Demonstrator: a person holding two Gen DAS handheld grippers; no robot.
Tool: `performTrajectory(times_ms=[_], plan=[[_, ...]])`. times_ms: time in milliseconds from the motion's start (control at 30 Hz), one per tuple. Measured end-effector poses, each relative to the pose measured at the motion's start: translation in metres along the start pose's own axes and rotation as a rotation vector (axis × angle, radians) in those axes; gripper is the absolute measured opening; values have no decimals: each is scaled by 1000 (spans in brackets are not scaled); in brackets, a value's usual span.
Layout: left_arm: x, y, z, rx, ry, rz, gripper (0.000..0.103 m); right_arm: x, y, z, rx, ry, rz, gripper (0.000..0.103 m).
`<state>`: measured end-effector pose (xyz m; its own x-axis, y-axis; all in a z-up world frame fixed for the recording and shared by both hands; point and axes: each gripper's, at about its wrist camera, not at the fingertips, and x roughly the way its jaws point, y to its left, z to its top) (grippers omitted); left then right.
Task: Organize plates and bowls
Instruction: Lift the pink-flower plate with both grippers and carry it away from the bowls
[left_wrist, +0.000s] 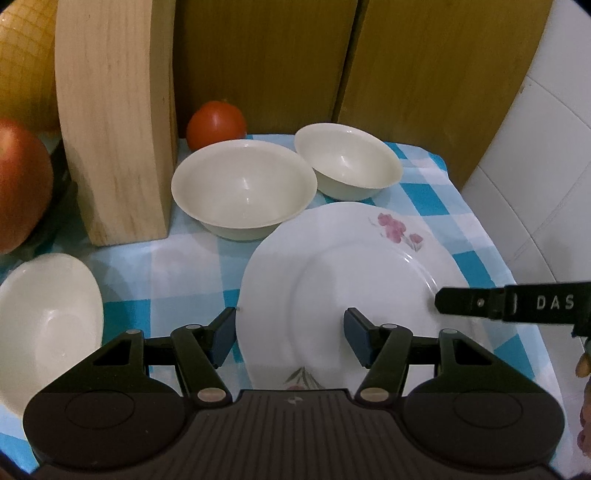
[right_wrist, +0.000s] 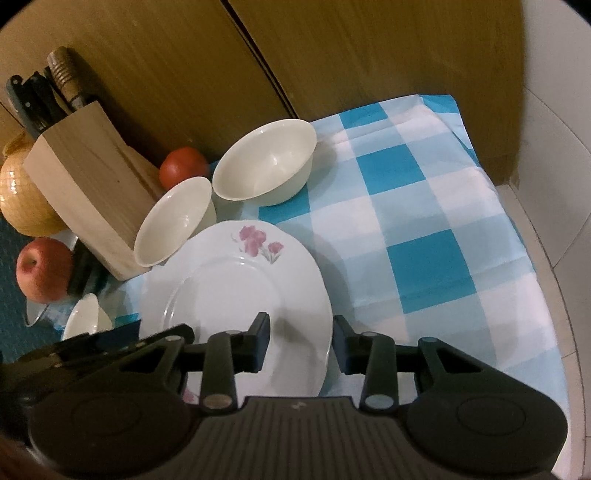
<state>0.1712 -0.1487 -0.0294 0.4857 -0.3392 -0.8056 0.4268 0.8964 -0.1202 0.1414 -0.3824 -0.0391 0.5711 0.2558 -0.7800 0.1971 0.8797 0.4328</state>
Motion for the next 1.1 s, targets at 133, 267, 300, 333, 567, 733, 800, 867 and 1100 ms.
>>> performTrajectory(times_ms=[133,267,300,333,567,733,800,867,1100], plan=[[-2,1,-4,7,11,6,68,0,2,-2,-5,15,2,30],[-5,5,-5,-8,16,4,68,0,4,-5,-6,31,8,30],[-5,5,-4,-7,14,6,68,-1,4,-6,-4,27,12,30],[-7,4,-3,-8,10,8,68,-2,4,-5,-5,21,15,30],[-21,1,1,7,-16,14,69,-18,3,-4,13,-6,53,30],[-35,5,-6,11,-15,25,69,-29,13,-9,-10,-6,81,30],[-41,8,-10,11,-17,33,69,-30,18,-13,-25,7,90,30],[-45,11,-15,8,-15,39,69,-29,23,-19,-42,22,90,30],[-58,21,-37,-14,3,31,69,-32,35,-39,-75,47,91,30]])
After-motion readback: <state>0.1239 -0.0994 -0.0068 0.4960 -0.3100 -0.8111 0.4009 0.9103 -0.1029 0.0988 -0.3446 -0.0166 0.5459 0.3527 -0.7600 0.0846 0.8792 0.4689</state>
